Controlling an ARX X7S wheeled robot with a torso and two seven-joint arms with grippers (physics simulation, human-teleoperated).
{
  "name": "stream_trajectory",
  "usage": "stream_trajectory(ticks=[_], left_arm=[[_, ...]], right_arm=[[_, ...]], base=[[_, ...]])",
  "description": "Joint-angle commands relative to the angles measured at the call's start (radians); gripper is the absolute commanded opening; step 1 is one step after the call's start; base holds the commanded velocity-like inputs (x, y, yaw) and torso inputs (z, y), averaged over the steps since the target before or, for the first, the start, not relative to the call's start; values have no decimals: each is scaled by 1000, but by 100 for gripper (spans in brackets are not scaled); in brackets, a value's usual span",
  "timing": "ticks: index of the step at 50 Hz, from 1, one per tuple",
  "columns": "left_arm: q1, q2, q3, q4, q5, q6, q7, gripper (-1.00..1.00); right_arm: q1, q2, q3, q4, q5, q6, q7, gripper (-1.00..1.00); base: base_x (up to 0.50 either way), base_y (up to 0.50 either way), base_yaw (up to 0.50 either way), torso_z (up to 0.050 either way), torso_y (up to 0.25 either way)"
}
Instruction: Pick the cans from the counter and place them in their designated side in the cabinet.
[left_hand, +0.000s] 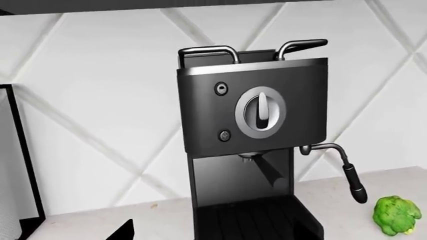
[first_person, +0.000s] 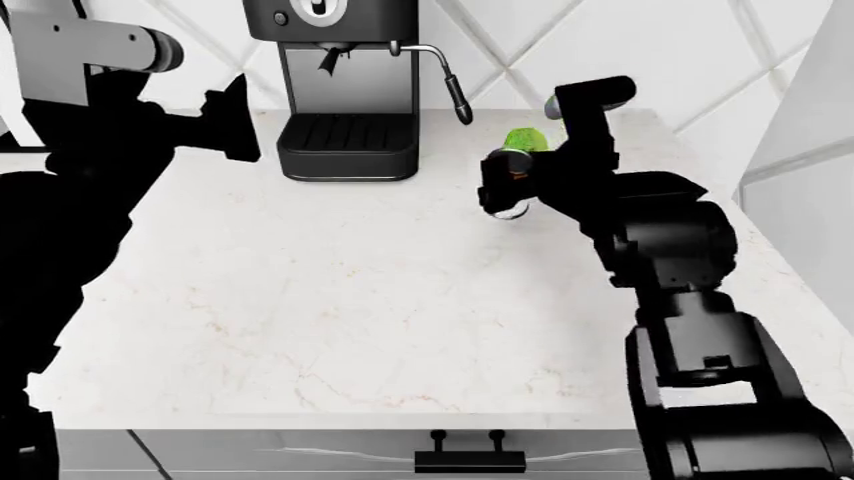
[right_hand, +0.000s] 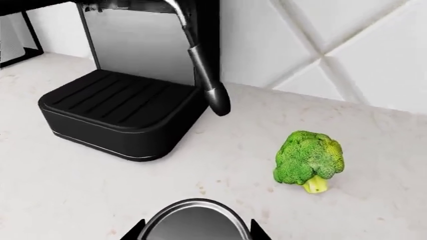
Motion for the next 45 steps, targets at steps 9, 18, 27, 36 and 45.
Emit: stream_trajectory(ticks=[9, 18, 27, 36, 45], left_arm=[[-40, 2, -18, 18, 11, -5, -48, 100], [-51, 4, -31, 32, 2, -18, -66, 100], [-59, 1, -34, 39, -2, -20, -69, 100], [-62, 1, -34, 52, -9, -23, -70, 100], [-63, -1, -32, 57, -8, -17, -70, 100]], right_arm=[[282, 154, 110, -791, 80, 782, 60, -100], [539, 190, 56, -735, 78, 867, 52, -100], [666, 204, 4, -628, 52, 809, 61, -100], [828, 195, -42, -357, 12, 646, 64, -100], [1057, 143, -111, 114, -55, 339, 74, -100]], base=[[0, 0, 0, 1, 0], [0, 0, 0, 0, 0], [0, 0, 0, 0, 0], [0, 0, 0, 0, 0], [0, 0, 0, 0, 0]])
